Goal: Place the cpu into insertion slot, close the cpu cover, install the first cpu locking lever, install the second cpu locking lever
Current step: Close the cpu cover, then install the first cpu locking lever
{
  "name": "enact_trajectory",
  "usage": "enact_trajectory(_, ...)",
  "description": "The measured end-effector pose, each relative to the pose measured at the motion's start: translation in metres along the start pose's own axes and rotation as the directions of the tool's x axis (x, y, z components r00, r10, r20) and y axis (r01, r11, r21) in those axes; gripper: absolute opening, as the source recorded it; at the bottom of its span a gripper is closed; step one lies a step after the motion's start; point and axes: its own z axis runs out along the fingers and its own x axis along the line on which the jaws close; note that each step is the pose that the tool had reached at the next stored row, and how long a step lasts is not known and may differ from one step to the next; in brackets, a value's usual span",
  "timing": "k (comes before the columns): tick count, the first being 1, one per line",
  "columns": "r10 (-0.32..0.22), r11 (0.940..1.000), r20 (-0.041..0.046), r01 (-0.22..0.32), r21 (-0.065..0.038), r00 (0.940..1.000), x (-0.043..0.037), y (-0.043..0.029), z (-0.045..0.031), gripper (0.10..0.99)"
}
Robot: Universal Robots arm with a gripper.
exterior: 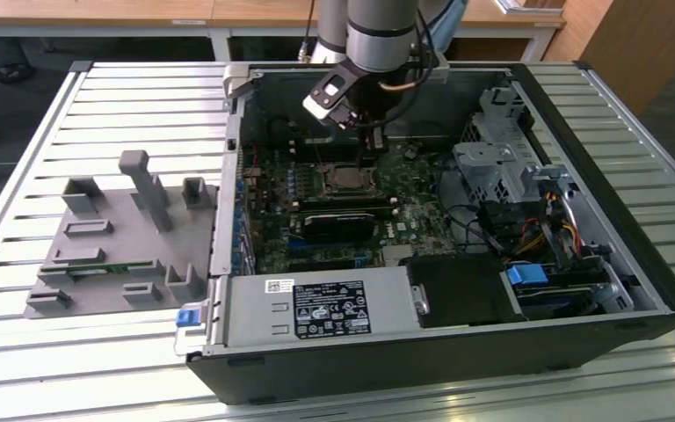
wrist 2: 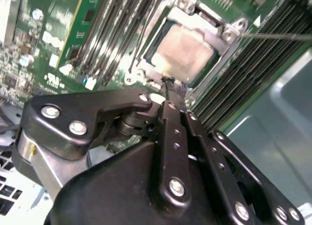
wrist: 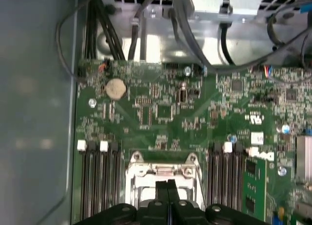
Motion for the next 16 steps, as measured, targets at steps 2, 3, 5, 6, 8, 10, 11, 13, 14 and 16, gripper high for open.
enact_trajectory(2, 0.0, 1.0, 0.0, 0.0, 0.0, 1.0, 0.0, -0.005, -0.0002, 0.106)
enact_trajectory(3, 0.0, 1.0, 0.0001, 0.0, 0.0, 1.0, 0.0, -0.0077, -0.0003, 0.106)
enact_trajectory(5, 0.0, 1.0, 0.0, 0.0, 0.0, 1.0, 0.0001, -0.0114, -0.0004, 0.106)
enact_trajectory(6, 0.0, 1.0, 0.0, 0.0, 0.0, 1.0, 0.0001, -0.0125, -0.0004, 0.106)
enact_trajectory(8, 0.0, 1.0, 0.0, 0.0, 0.0, 1.0, 0.0001, -0.0138, -0.0005, 0.106)
enact_trajectory(10, 0.0, 1.0, 0.0, 0.0, 0.0, 1.0, 0.0001, -0.0143, -0.0005, 0.106)
enact_trajectory(11, 0.0, 1.0, 0.0, 0.0, 0.0, 1.0, 0.0001, -0.0146, -0.0005, 0.106)
enact_trajectory(13, 0.0, 1.0, 0.0, 0.0, 0.0, 1.0, 0.0001, -0.0152, -0.0005, 0.106)
enact_trajectory(14, 0.0, 1.0, 0.0, 0.0, 0.0, 1.0, 0.0001, -0.0155, -0.0005, 0.106)
enact_trajectory(16, 0.0, 1.0, 0.0, 0.0, 0.0, 1.0, 0.0001, -0.0158, -0.0005, 0.106)
